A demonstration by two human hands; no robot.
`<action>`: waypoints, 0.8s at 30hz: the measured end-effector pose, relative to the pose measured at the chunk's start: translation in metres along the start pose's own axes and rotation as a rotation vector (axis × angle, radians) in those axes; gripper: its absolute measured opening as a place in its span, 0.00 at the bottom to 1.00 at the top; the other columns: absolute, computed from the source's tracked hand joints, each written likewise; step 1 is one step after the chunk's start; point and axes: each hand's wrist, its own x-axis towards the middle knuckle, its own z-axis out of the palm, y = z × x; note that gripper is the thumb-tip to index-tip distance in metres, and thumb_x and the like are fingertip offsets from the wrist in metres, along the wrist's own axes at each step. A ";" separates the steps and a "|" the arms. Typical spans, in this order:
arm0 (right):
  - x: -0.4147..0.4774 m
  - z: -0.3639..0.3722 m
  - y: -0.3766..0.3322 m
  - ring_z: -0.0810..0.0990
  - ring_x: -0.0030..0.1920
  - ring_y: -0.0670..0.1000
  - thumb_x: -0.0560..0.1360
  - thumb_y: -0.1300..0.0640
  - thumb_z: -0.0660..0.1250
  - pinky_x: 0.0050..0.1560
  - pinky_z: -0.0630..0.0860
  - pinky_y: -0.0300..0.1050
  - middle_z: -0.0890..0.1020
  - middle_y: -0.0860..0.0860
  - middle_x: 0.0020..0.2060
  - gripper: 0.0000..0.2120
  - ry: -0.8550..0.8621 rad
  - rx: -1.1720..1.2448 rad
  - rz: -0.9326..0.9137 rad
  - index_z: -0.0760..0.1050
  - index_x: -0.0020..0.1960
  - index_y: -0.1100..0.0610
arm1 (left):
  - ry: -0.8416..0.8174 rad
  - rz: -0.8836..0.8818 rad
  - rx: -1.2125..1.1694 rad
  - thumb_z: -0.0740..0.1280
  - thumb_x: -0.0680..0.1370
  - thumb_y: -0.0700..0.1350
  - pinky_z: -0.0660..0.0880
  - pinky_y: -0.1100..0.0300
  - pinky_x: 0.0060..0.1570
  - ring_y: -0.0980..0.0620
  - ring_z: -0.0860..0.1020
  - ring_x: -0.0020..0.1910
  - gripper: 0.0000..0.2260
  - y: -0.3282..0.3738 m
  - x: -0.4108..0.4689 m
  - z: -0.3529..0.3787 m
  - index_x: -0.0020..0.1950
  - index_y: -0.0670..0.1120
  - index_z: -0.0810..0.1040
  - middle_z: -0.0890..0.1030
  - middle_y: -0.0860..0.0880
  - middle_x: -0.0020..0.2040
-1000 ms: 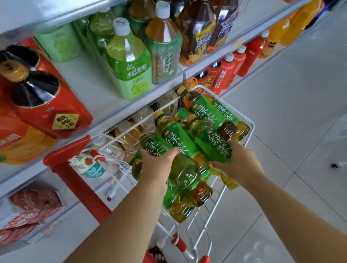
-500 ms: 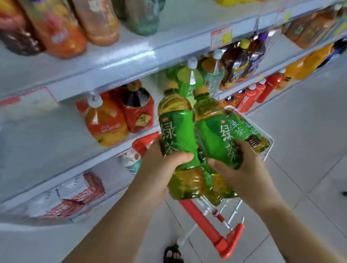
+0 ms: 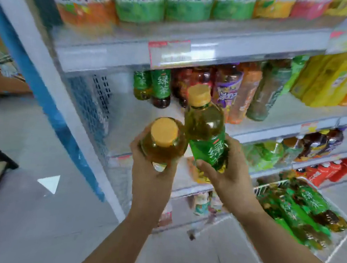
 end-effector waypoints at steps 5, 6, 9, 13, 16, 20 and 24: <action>0.041 0.042 -0.018 0.74 0.57 0.44 0.68 0.61 0.72 0.57 0.69 0.35 0.75 0.49 0.57 0.26 -0.004 -0.026 -0.177 0.67 0.63 0.58 | 0.110 0.118 0.014 0.71 0.70 0.35 0.71 0.68 0.54 0.68 0.74 0.50 0.24 0.005 0.033 -0.037 0.57 0.56 0.67 0.74 0.64 0.52; 0.048 0.048 -0.020 0.74 0.57 0.41 0.68 0.65 0.73 0.58 0.70 0.35 0.75 0.46 0.56 0.27 -0.012 -0.017 -0.202 0.67 0.63 0.56 | 0.116 0.140 0.051 0.70 0.70 0.31 0.68 0.73 0.54 0.70 0.73 0.52 0.27 0.004 0.040 -0.043 0.56 0.59 0.67 0.73 0.66 0.53; 0.065 0.067 -0.019 0.72 0.55 0.29 0.66 0.71 0.72 0.55 0.66 0.24 0.75 0.40 0.54 0.27 -0.048 -0.026 -0.256 0.69 0.61 0.57 | 0.088 0.132 0.135 0.69 0.71 0.29 0.61 0.83 0.52 0.80 0.67 0.53 0.30 -0.002 0.057 -0.050 0.55 0.61 0.63 0.68 0.69 0.52; 0.084 0.093 -0.008 0.74 0.56 0.40 0.69 0.63 0.73 0.56 0.71 0.31 0.77 0.47 0.56 0.25 -0.120 -0.034 -0.212 0.69 0.64 0.56 | 0.113 0.058 0.163 0.69 0.73 0.33 0.58 0.86 0.49 0.81 0.66 0.51 0.29 -0.022 0.079 -0.051 0.62 0.59 0.61 0.68 0.68 0.54; 0.098 0.106 0.001 0.74 0.55 0.41 0.69 0.66 0.72 0.59 0.72 0.36 0.77 0.46 0.56 0.27 -0.155 0.001 -0.124 0.68 0.63 0.50 | 0.184 -0.019 0.116 0.69 0.72 0.32 0.64 0.82 0.49 0.69 0.71 0.50 0.28 -0.035 0.096 -0.041 0.62 0.57 0.65 0.74 0.60 0.56; 0.117 0.121 0.012 0.74 0.56 0.45 0.71 0.64 0.70 0.59 0.72 0.40 0.76 0.45 0.56 0.27 -0.147 -0.022 -0.129 0.68 0.66 0.50 | 0.255 -0.031 0.071 0.69 0.70 0.31 0.68 0.76 0.52 0.64 0.74 0.53 0.29 -0.053 0.121 -0.025 0.57 0.61 0.65 0.74 0.58 0.54; 0.141 0.136 0.019 0.76 0.50 0.44 0.71 0.62 0.70 0.51 0.72 0.35 0.77 0.43 0.49 0.22 -0.115 -0.034 -0.145 0.69 0.62 0.52 | 0.290 -0.056 0.128 0.71 0.71 0.36 0.73 0.52 0.61 0.53 0.74 0.61 0.28 -0.072 0.154 -0.018 0.67 0.52 0.66 0.75 0.53 0.61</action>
